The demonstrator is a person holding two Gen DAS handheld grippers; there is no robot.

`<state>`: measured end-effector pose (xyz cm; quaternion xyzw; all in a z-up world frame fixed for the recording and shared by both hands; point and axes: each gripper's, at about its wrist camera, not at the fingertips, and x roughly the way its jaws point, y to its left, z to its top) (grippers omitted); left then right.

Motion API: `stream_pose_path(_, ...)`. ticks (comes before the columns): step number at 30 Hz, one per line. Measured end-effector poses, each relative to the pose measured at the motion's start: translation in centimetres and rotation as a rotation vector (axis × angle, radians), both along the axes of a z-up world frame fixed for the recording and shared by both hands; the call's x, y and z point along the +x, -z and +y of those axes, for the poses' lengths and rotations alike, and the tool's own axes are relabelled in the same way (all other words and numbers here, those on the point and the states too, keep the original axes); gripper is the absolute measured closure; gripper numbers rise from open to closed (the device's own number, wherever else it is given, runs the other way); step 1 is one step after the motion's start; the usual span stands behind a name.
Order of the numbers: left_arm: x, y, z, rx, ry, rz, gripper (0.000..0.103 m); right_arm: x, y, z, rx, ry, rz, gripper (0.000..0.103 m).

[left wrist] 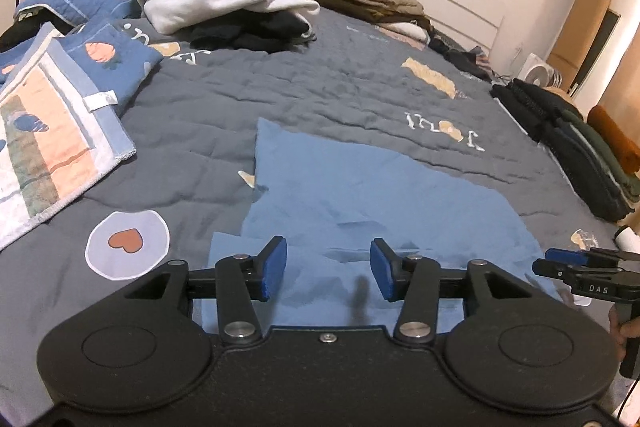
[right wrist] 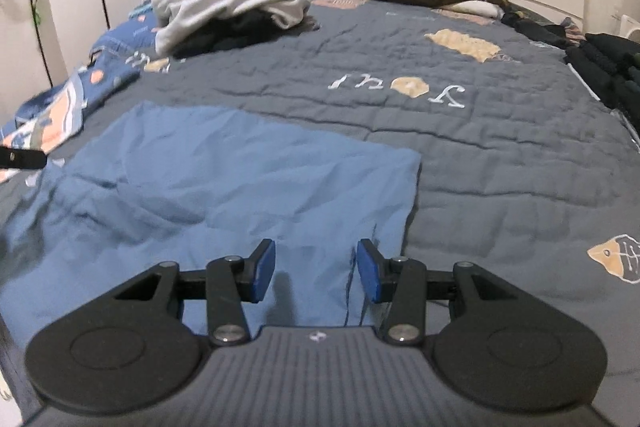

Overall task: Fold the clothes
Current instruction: 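Lay the shirt flat and open both grippers, pulling back, then close the right gripper on the blue shirt edge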

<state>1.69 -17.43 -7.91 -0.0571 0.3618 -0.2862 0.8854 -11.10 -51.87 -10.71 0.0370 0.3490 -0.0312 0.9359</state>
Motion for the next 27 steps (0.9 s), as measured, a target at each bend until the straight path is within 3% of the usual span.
stream_pose_path(6,0.9,0.5,-0.3,0.035,0.006,-0.012,0.057,1.1,1.3,-0.2,0.001,-0.008,0.034,0.059)
stream_pose_path(8,1.1,0.7,-0.4,0.046,0.007,-0.016,0.057,1.2,1.3,-0.1,0.002,-0.014,0.038,0.065)
stream_pose_path(10,1.4,0.6,-0.2,0.040,-0.005,-0.013,0.057,1.2,1.0,0.2,-0.006,-0.020,0.036,0.085)
stream_pose_path(13,1.7,0.2,0.0,0.028,-0.013,-0.014,0.057,0.9,0.1,0.6,-0.003,-0.029,0.025,0.098)
stream_pose_path(22,2.3,-0.8,1.7,0.053,-0.040,-0.038,0.054,-0.1,-2.3,-0.8,0.091,0.039,-0.077,0.100)
stream_pose_path(27,3.0,-1.3,3.1,0.080,-0.025,-0.030,0.048,-0.3,-2.8,-2.2,0.163,0.097,-0.129,0.100)
